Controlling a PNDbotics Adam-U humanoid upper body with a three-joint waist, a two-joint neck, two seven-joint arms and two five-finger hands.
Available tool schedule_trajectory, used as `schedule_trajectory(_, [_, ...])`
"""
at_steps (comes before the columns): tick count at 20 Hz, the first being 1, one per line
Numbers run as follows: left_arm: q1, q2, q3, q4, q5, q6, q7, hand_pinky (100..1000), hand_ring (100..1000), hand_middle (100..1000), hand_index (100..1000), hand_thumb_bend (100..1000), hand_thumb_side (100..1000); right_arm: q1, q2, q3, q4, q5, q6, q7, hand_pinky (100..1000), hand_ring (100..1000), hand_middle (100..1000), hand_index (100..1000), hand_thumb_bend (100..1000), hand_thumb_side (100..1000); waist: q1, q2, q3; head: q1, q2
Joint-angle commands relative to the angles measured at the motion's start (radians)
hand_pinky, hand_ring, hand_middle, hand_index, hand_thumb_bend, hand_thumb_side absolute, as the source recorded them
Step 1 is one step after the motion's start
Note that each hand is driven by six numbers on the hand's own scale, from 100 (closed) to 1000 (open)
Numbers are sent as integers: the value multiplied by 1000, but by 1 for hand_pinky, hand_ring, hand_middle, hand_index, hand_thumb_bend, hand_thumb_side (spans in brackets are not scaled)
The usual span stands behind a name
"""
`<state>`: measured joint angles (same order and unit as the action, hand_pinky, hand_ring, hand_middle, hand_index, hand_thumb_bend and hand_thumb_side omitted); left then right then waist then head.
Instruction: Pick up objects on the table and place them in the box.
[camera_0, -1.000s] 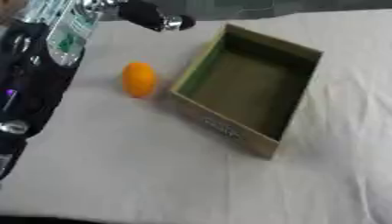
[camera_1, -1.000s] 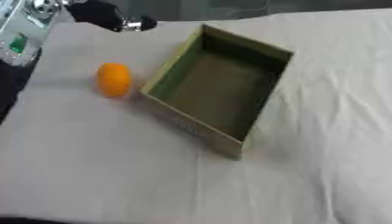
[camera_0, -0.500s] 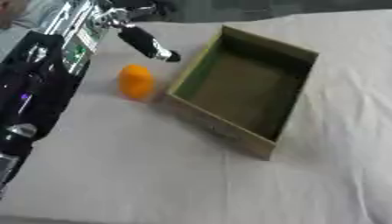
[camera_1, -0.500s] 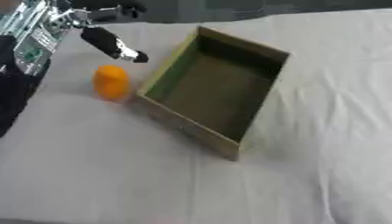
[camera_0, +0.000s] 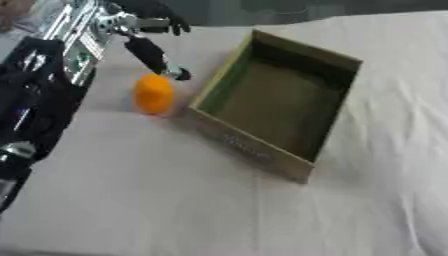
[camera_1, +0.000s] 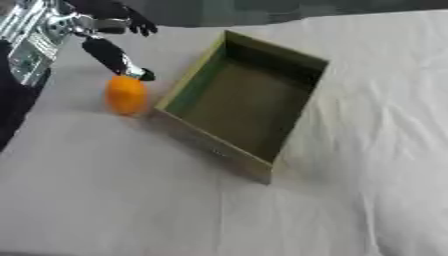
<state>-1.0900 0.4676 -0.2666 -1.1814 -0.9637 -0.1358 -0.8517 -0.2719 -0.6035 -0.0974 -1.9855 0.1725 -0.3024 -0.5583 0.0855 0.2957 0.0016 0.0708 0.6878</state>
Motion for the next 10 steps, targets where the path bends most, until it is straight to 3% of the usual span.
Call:
schedule_trajectory(1, [-9, 40, 6, 0, 2, -5, -38, 862, 880, 833, 979, 463, 597, -5, -30, -7, -14, -3, 2, 0, 767, 847, 808, 897, 100, 617, -5, -19, 2, 10, 9])
schedule_trajectory(10, [20, 62, -8, 19, -14, -17, -55, 858, 877, 831, 963, 490, 593, -5, -29, -8, -14, -1, 4, -1, 768, 847, 808, 897, 100, 617, -5, -13, 3, 15, 3])
